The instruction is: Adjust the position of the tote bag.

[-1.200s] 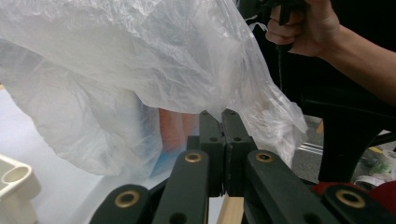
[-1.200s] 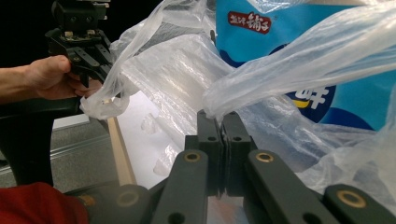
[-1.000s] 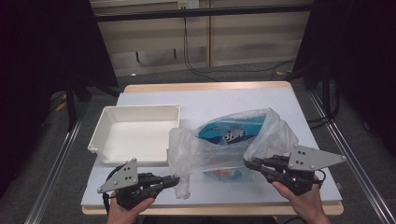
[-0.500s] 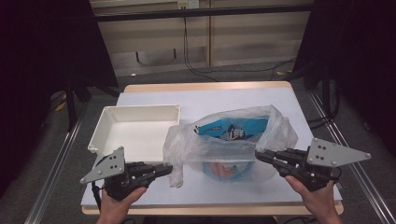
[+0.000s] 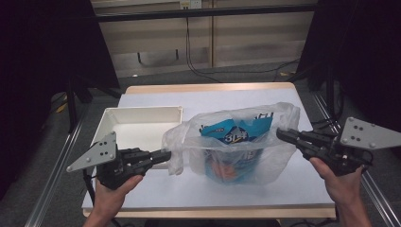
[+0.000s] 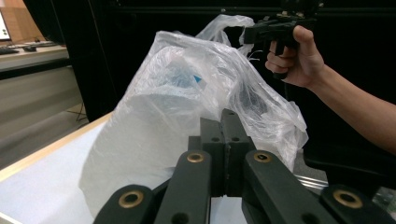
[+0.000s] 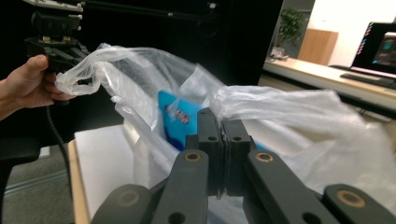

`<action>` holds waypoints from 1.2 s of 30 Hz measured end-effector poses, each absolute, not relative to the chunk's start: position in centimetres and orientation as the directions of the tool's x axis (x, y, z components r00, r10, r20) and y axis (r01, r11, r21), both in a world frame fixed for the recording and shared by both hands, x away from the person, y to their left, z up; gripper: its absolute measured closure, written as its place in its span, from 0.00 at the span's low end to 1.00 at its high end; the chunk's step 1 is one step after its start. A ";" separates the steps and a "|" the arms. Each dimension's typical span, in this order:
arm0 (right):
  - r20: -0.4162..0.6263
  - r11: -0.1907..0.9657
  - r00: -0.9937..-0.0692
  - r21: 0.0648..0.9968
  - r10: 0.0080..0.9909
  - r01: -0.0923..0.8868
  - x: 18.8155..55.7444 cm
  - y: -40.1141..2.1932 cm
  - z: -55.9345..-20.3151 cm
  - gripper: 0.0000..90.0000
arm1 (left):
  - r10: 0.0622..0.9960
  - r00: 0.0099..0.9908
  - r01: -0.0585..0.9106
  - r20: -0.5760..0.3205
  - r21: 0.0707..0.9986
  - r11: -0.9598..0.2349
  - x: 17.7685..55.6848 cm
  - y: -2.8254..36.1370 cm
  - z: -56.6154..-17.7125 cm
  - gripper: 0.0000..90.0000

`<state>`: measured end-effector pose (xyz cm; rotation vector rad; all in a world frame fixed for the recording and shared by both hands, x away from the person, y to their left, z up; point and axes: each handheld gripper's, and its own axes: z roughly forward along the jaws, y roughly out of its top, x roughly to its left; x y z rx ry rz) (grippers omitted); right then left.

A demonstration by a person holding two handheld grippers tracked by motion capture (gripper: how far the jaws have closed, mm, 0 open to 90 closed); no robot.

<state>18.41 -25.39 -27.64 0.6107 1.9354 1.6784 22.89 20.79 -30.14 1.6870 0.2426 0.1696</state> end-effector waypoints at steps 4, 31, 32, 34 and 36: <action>-0.078 0.114 -0.763 0.993 0.641 -0.006 18.6 -25.9 -26.8 0.98 | 0.246 0.969 0.046 -0.018 0.993 -0.109 23.3 20.9 -29.2 1.00; -0.061 -0.008 -0.625 0.994 0.778 -0.108 20.7 -29.7 -21.4 0.99 | 0.345 0.938 0.044 -0.003 0.993 -0.113 26.6 22.1 -25.0 1.00; -0.053 -0.019 -0.619 0.994 0.784 -0.109 20.7 -29.8 -21.6 0.99 | 0.352 0.936 0.050 -0.007 0.992 -0.113 26.7 22.0 -25.0 1.00; -0.042 -0.021 -0.612 0.995 0.790 -0.096 20.7 -30.0 -22.1 0.99 | 0.344 0.939 0.064 -0.025 0.993 -0.102 26.9 22.1 -25.2 1.00; -0.029 -0.019 -0.614 0.997 0.789 -0.073 20.7 -30.2 -22.6 0.99 | 0.344 0.938 0.070 -0.033 0.993 -0.097 27.0 22.2 -25.5 1.00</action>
